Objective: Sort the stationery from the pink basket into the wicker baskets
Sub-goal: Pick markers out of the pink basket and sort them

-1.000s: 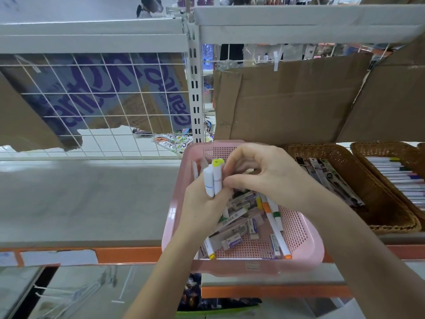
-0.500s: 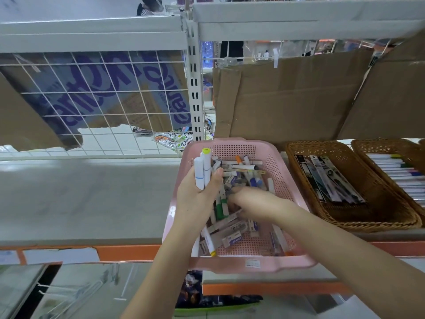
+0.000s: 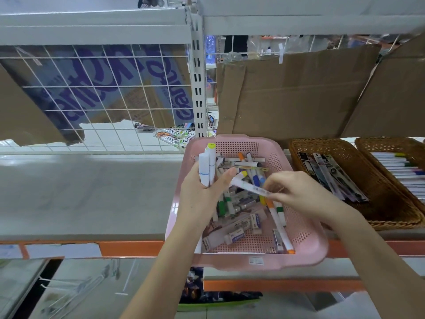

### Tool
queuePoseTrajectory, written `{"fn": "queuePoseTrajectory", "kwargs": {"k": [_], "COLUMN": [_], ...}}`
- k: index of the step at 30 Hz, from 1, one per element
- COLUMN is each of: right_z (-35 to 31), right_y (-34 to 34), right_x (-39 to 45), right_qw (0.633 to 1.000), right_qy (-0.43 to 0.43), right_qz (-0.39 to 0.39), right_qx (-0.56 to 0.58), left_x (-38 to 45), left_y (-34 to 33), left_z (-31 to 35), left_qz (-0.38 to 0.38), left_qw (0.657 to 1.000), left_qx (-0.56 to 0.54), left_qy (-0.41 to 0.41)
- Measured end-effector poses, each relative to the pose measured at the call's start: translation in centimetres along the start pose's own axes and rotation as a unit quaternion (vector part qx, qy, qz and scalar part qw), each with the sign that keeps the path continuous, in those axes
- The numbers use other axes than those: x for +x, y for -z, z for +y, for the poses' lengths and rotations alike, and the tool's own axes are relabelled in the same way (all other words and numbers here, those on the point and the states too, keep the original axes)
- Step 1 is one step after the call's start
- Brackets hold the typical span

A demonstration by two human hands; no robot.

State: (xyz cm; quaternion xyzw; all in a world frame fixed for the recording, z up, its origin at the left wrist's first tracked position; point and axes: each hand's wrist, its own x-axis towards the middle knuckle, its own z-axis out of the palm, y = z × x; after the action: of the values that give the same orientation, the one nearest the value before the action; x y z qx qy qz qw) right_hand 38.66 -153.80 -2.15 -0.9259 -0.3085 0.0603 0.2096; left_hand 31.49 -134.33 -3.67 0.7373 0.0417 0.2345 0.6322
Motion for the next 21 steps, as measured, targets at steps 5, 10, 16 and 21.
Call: {"fn": "queuePoseTrajectory", "kwargs": {"k": [5, 10, 16, 21], "right_z": [-3.5, -6.6, -7.9, -8.3], "right_y": [-1.6, -4.5, -5.7, -5.8], "right_x": [-1.0, -0.9, -0.6, -0.6], "right_qw": [0.961, 0.933, 0.932, 0.939], "right_qy": [-0.016, -0.019, 0.0, 0.022], "right_qz": [0.054, 0.107, 0.194, 0.206], "right_qx": [0.271, 0.343, 0.307, 0.274], "left_x": [0.0, 0.1, 0.0, 0.1], "left_y": [-0.3, -0.7, -0.9, -0.7], "left_z": [-0.1, 0.1, -0.2, -0.2], "left_qz": [0.003, 0.001, 0.014, 0.053], "left_qw": [1.0, 0.997, 0.999, 0.997], "left_qx": [-0.024, -0.079, -0.039, -0.037], "left_qy": [-0.008, 0.014, 0.011, 0.034]}}
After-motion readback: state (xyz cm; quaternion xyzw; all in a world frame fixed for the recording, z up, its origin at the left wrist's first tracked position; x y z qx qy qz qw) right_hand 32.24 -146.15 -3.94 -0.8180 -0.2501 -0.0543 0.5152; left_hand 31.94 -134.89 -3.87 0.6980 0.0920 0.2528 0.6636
